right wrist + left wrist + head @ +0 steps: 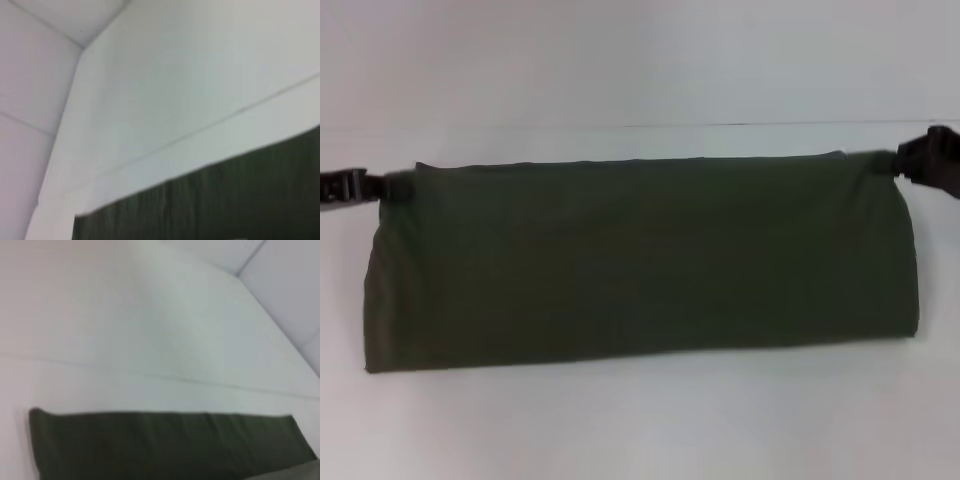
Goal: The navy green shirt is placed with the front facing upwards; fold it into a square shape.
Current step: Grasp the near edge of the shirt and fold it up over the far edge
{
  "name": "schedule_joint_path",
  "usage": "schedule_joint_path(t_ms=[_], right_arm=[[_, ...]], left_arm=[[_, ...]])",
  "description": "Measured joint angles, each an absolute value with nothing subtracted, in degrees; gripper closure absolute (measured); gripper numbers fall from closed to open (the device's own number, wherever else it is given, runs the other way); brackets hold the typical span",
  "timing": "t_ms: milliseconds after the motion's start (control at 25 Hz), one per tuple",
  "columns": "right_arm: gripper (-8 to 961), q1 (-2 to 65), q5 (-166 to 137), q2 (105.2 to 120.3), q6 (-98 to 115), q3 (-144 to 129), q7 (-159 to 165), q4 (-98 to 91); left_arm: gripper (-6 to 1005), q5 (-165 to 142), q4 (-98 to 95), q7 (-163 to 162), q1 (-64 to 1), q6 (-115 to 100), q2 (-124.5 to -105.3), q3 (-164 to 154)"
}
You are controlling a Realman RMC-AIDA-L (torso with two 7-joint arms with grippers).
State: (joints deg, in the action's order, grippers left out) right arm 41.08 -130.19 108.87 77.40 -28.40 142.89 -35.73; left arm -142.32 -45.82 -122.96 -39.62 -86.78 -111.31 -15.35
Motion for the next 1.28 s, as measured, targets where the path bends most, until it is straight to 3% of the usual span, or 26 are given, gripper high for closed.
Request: schedule_joint_path(t_ms=[240,1280], right_arm=[[858,41.8,-128.9,110.3,71.5,-28.8,142.3,-35.7],[847,43.8,-126.5,119.21,44.2,-30.5,134.3,-33.0]], left_arm=[[940,-139.1,-44.4,-122.1,-39.7,-80.9,-112.55,-15.9],[936,-130.0,-43.0,-117.0,-40.3,-47.0,-123.57,-29.7]])
